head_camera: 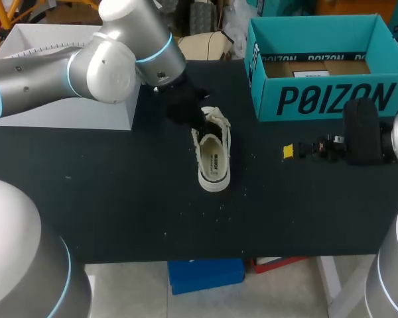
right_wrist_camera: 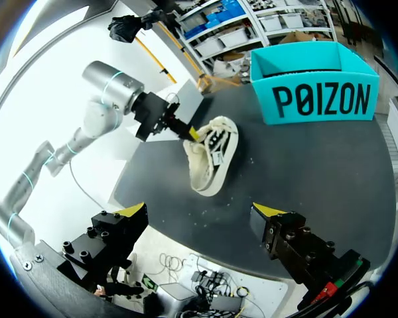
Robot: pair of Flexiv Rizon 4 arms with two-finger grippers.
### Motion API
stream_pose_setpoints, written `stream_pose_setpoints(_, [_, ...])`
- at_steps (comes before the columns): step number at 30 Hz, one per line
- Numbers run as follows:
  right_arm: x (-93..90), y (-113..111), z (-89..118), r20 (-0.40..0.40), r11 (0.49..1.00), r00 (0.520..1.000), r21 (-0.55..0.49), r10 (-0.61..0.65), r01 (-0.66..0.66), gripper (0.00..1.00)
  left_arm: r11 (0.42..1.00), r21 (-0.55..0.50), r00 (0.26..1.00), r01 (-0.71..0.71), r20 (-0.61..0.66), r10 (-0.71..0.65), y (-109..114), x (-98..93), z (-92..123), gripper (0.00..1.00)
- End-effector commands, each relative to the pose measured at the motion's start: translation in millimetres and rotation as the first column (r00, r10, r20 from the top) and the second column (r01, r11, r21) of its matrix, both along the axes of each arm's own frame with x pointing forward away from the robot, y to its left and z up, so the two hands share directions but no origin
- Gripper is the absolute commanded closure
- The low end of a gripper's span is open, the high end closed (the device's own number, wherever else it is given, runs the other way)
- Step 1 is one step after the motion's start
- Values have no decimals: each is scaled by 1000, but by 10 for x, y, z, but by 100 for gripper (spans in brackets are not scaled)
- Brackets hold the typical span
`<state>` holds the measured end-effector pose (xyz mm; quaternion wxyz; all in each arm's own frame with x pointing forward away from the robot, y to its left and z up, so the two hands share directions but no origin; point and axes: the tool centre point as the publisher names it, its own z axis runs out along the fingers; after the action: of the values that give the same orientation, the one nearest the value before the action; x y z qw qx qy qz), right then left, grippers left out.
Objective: Take the shoe out of the shoebox, open the shoe tongue, remove and reinsert the insole, then place the shoe into the shoebox
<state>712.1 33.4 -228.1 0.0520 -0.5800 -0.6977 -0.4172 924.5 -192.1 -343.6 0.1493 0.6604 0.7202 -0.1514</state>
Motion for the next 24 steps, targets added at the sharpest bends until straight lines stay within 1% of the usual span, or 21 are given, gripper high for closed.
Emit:
stream_pose_setpoints(1, [-1, 10, 1, -1, 1000, 1000, -2, -1, 1, 0, 1000, 11, 999, -8, 34, 8, 104, -45, 255, 100])
stream_pose_setpoints(4, [-1, 10, 1, -1, 1000, 1000, -2, -1, 1, 0, 1000, 9, 999, -5, 48, 5, 66, 28, 306, 100])
stream_pose_setpoints(8, [-1, 10, 1, -1, 1000, 1000, -2, -1, 1, 0, 1000, 6, 999, 14, 42, -14, -51, 78, 252, 100])
stream_pose_setpoints(12, [-1, 10, 1, -1, 1000, 1000, -2, -1, 1, 0, 999, 4, 999, 43, 13, -44, -187, 47, 132, 100])
stream_pose_setpoints(16, [-1, 10, 1, -1, 1000, 1000, -2, -1, 1, 0, 998, 16, 998, 62, -18, -62, -264, -17, -13, 100])
stream_pose_setpoints(20, [-1, 10, 1, -1, 1000, 1000, -2, -1, 1, 0, 996, 33, 996, 77, -47, -75, -293, -90, -147, 100])
stream_pose_setpoints(24, [-1, 10, 1, -1, 1000, 1000, -2, -1, 1, 0, 996, 41, 995, 75, -68, -72, -269, -153, -232, 100])
